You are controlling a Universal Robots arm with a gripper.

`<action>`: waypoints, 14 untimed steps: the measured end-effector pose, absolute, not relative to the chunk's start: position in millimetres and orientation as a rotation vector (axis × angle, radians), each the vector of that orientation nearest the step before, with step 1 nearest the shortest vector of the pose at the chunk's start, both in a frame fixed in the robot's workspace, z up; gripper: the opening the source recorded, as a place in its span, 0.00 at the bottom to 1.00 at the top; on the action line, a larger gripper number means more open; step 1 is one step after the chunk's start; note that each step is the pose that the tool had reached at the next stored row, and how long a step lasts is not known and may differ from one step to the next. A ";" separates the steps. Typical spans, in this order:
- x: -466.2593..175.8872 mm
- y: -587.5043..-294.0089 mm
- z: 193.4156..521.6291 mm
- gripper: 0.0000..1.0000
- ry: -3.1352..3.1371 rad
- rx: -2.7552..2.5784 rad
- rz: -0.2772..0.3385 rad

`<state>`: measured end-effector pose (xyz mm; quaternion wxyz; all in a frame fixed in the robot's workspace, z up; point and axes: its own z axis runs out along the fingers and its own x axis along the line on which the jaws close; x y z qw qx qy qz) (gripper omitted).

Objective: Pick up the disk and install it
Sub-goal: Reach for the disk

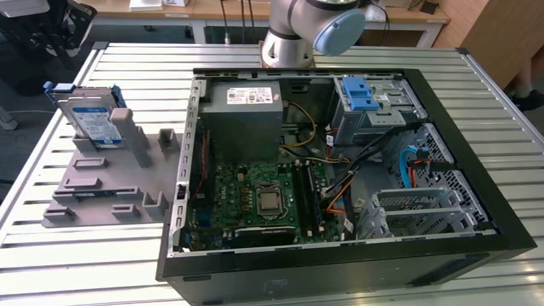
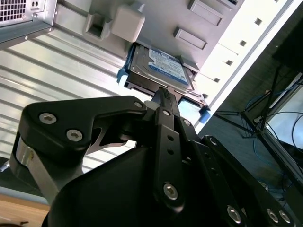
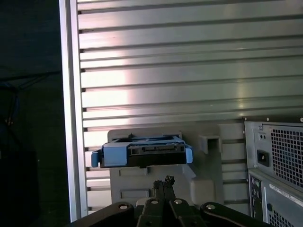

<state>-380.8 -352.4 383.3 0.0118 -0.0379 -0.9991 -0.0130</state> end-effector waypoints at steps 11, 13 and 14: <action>-397.9 -349.0 380.6 0.11 -3.116 -0.118 -0.040; -401.2 -348.8 379.0 0.11 -3.116 -0.118 -0.040; -402.5 -348.6 378.4 0.11 -3.116 -0.118 -0.039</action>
